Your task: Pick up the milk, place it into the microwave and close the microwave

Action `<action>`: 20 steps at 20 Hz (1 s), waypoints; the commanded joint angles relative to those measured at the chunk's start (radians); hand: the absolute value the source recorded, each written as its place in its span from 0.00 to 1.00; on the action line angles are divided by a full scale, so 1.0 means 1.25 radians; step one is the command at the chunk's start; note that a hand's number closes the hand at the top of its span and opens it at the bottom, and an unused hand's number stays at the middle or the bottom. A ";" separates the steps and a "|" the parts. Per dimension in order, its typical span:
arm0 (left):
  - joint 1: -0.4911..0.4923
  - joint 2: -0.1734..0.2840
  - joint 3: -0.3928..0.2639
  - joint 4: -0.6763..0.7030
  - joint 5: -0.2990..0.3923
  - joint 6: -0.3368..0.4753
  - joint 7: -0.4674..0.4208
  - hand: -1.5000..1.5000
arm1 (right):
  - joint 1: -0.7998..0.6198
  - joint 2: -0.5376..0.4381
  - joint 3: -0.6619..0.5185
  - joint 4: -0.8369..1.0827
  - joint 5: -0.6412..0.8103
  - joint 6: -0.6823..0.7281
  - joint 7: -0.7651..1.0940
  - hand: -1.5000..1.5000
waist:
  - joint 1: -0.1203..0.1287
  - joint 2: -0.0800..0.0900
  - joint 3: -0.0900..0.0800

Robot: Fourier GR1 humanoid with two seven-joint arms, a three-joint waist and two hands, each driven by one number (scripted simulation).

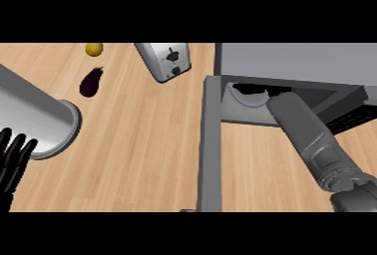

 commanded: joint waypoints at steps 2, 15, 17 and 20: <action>0.000 0.006 0.014 0.021 0.010 -0.015 -0.021 0.00 | -0.021 0.020 -0.013 0.014 -0.007 0.008 0.011 0.00 | -0.002 -0.001 0.000; 0.042 -0.022 -0.036 -0.032 -0.053 -0.008 -0.003 0.00 | -0.013 -0.009 -0.063 -0.008 -0.040 -0.040 -0.025 0.00 | -0.019 -0.009 0.000; 0.037 -0.036 -0.048 -0.071 -0.066 0.014 0.014 0.00 | 0.020 -0.033 -0.075 -0.018 -0.049 -0.041 -0.064 0.00 | -0.021 -0.008 0.000; 0.049 -0.044 -0.064 -0.057 -0.065 0.002 0.008 0.00 | 0.011 -0.031 -0.084 -0.027 -0.055 -0.053 -0.074 0.00 | -0.025 -0.010 0.000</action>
